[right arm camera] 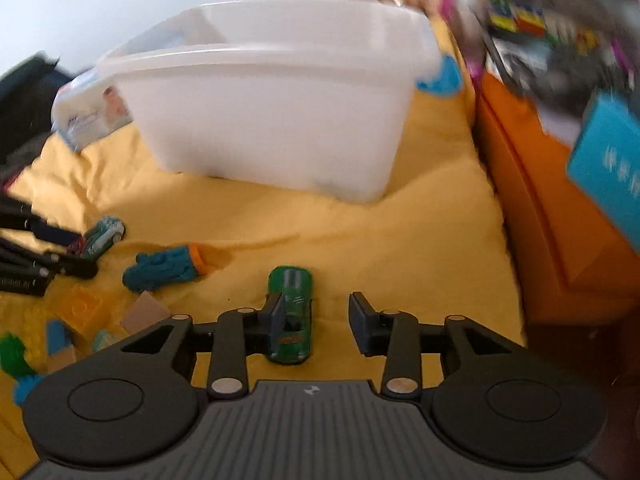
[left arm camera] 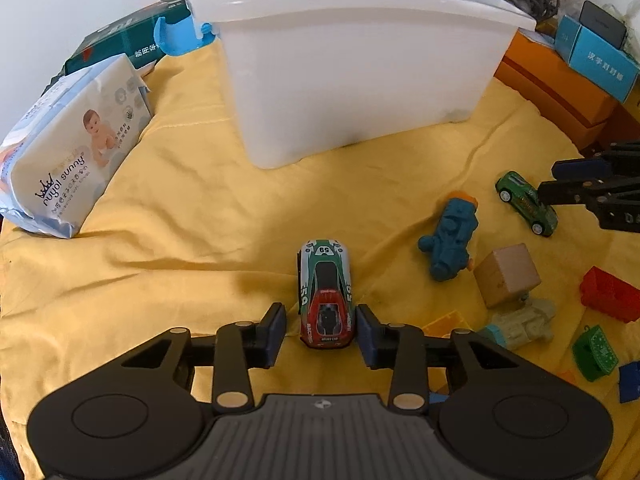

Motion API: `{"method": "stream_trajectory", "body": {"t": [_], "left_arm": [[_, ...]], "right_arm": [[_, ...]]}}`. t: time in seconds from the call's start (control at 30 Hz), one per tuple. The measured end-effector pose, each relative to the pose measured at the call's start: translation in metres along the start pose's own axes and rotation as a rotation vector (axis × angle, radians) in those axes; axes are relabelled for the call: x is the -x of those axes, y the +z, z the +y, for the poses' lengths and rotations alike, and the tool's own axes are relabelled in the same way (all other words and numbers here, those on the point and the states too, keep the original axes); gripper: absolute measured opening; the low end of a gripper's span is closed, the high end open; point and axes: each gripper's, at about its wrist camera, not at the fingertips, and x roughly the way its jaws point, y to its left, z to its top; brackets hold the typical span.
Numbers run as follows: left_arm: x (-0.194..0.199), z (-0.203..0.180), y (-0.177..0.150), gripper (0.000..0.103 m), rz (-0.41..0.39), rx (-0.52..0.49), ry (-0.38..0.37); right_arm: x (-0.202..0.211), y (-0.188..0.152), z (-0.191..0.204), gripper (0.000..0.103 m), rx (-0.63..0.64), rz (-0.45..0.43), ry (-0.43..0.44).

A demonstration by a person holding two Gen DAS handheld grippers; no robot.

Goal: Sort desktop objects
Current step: 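Lift both held cars and carry them over the white bin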

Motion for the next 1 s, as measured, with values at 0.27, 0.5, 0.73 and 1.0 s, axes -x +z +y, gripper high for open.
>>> {"method": "stream_trajectory", "body": {"t": [0.27, 0.5, 0.73, 1.0], "left_arm": [[0.008, 0.001, -0.009, 0.033, -0.038, 0.044, -0.021], [0.058, -0.008, 0.001, 0.033, -0.125, 0.021, -0.040], [0.113, -0.014, 0.041, 0.033, -0.317, -0.030, 0.004], [0.118, -0.011, 0.112, 0.033, -0.447, -0.077, 0.029]], "right_arm": [[-0.021, -0.014, 0.024, 0.032, 0.073, 0.037, 0.000], [0.014, -0.007, 0.014, 0.032, 0.047, 0.026, 0.029], [0.060, 0.029, 0.005, 0.033, 0.050, -0.108, 0.022], [0.071, 0.100, 0.000, 0.033, 0.119, -0.279, -0.013]]}}
